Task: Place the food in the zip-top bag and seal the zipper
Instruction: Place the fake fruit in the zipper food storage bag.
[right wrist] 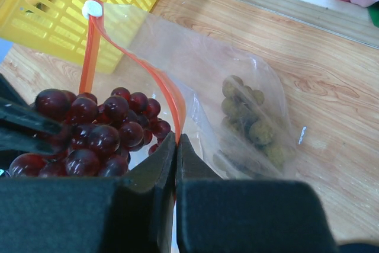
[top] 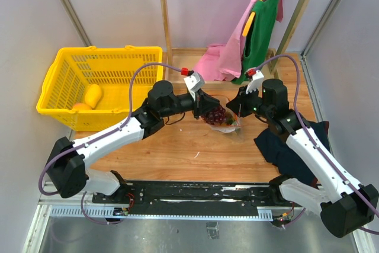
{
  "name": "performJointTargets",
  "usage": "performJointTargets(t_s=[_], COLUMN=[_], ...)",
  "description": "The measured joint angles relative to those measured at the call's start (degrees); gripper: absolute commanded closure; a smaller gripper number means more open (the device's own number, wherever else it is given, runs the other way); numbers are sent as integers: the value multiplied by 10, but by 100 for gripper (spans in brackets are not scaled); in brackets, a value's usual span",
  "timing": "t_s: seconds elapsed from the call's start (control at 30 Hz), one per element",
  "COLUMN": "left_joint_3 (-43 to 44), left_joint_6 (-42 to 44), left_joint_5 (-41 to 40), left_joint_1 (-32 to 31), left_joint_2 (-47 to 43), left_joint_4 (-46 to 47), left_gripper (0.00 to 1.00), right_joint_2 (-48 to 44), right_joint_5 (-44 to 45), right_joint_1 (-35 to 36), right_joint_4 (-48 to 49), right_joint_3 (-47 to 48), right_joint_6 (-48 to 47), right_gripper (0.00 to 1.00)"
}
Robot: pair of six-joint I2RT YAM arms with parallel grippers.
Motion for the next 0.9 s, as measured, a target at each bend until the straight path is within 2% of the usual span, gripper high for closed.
performJointTargets(t_s=[0.3,0.53,0.67,0.83,0.9], left_joint_3=[2,24,39,65,69], left_joint_6=[64,50,40,41,36], left_joint_5=[-73,-129,-142,-159,-169], left_joint_1=[0,-1,-8,-29,-31], left_joint_2=[11,41,55,78,79], left_joint_4=[-62,-100,-108,-128,-137], left_gripper=[96,88,75,46,39], right_joint_2=[-2,-3,-3,-3,-3], right_joint_5=[-9,-23,-28,-32,-32], right_joint_1=[0,0,0,0,0], right_joint_4=[0,2,3,3,3], right_joint_3=[0,0,0,0,0], right_joint_6=[0,1,3,7,8], right_gripper=[100,99,99,99,99])
